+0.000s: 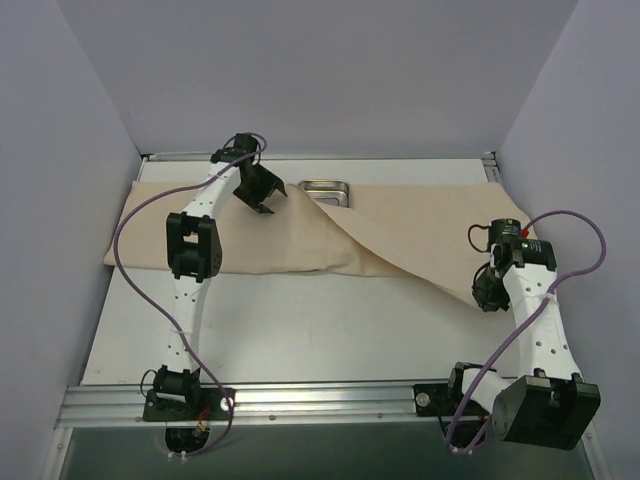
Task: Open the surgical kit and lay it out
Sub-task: Open the surgical kit at the center of the board.
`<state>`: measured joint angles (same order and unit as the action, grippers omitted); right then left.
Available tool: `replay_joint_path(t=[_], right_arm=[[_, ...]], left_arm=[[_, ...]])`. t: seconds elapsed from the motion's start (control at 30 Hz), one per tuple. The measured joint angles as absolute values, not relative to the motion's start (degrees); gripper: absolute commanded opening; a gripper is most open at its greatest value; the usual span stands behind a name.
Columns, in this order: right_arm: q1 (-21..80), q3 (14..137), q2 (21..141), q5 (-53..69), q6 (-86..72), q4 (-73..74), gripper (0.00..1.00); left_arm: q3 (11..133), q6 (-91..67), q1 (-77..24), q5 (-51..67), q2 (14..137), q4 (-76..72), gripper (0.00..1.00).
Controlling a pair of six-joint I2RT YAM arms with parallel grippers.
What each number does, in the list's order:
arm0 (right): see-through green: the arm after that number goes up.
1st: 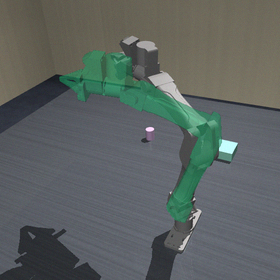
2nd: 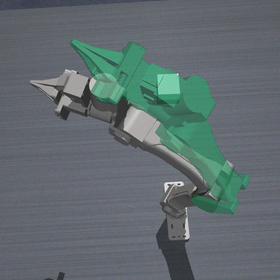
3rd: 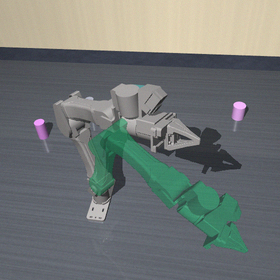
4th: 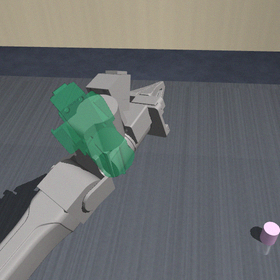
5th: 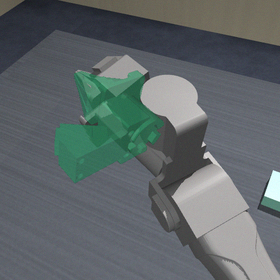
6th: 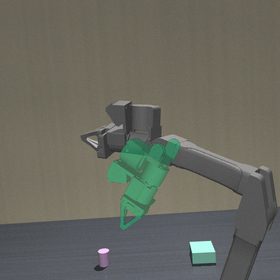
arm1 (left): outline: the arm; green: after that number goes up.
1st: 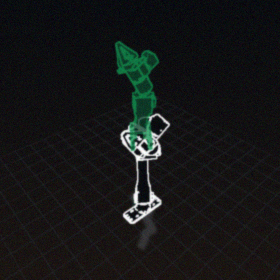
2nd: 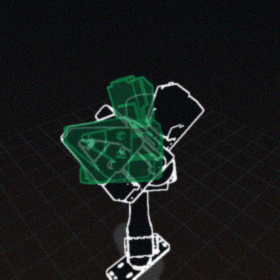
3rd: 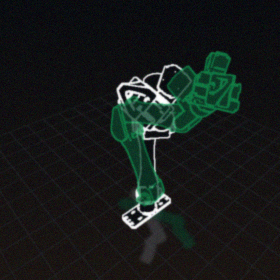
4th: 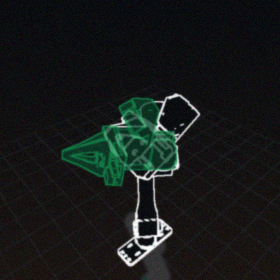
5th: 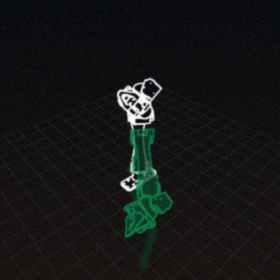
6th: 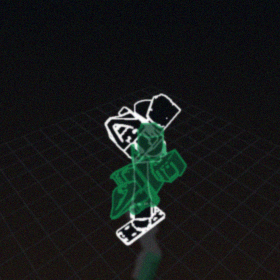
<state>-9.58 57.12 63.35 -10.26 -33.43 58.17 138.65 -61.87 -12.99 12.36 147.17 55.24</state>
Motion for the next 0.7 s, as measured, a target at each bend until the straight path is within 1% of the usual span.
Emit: replay_joint_path(t=[0.17, 0.33, 0.43, 0.57, 0.7], right_arm=[[-6.74, 56.49, 60.69, -10.72, -34.33, 58.08, 0.0], [-5.78, 56.47, 51.42, -11.18, -34.74, 57.41, 0.0], [-5.78, 56.47, 46.85, -11.4, -34.81, 57.58, 0.0], [-5.78, 56.55, 48.21, -11.64, -34.72, 57.84, 0.0], [-5.78, 56.55, 49.87, -11.6, -34.63, 57.54, 0.0]], left_arm=[[138.21, -66.0, -12.51, 8.05, 146.8, 58.19, 0.71], [143.76, -68.38, -12.88, 6.61, 146.87, 61.6, 0.71], [142.39, -68.82, -13.91, 6.0, 144.99, 60.8, 0.72], [133.58, -70.5, -16.23, 5.8, 139.59, 59.4, 0.72], [133.25, -71.64, -18.2, 6.83, 139.02, 59.83, 0.72]])
